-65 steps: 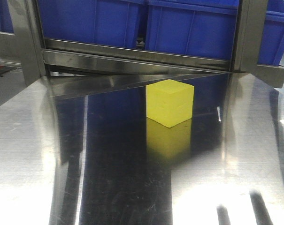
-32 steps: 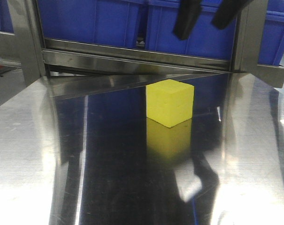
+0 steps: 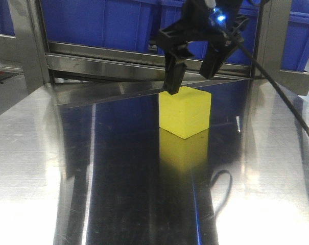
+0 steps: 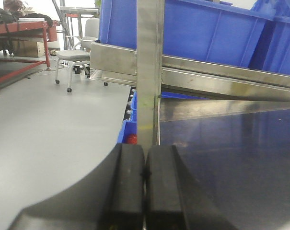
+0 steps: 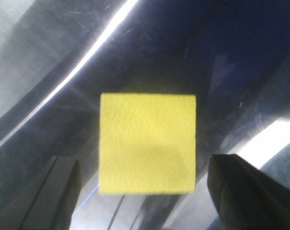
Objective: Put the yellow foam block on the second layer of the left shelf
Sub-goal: 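Lower the open right gripper over the yellow foam cube and close, then lift the yellow foam cube off the table with the right gripper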
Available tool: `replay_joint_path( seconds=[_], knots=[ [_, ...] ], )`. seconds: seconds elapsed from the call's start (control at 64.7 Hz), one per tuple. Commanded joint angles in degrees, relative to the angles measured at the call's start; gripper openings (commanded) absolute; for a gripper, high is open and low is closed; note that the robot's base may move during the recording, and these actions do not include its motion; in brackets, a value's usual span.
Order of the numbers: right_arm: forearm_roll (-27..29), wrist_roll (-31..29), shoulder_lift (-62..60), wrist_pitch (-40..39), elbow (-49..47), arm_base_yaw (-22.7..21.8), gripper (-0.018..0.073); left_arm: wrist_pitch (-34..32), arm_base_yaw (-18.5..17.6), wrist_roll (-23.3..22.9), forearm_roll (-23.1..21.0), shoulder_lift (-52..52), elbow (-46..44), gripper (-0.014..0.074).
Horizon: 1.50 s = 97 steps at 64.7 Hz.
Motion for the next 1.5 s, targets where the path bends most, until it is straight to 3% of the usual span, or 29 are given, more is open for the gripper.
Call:
replay_joint_path(
  seconds=[0.0, 0.711, 0.803, 1.004, 1.251, 1.483],
  knots=[
    [-0.7, -0.7, -2.1, -3.9, -2.0, -0.7, 0.0613, -4.7, -0.4, -0.2, -0.1, 0.5, 1.5, 0.0136],
    [-0.6, -0.7, 3.9, -5.0, -2.0, -1.2, 0.0608, -4.7, -0.4, -0.2, -0.1, 0.5, 1.5, 0.0136],
    [-0.6, -0.7, 4.0, -5.0, -2.0, -1.2, 0.0549, -4.7, -0.4, -0.2, -0.1, 0.5, 1.5, 0.0136],
    [1.3, -0.7, 3.2, -5.0, -2.0, -2.0, 0.0321, -4.7, -0.4, -0.2, -0.1, 0.5, 1.5, 0.0136],
    [3.2, -0.7, -3.5, -8.1, 1.1, -6.5, 0.0292, -5.0, -0.4, -0.2, -0.1, 0.5, 1.5, 0.0136],
    [3.3, -0.7, -18.3, -20.5, 16.4, -14.6, 0.0292, -4.7, -0.4, -0.2, -0.1, 0.5, 1.5, 0.0136]
  ],
)
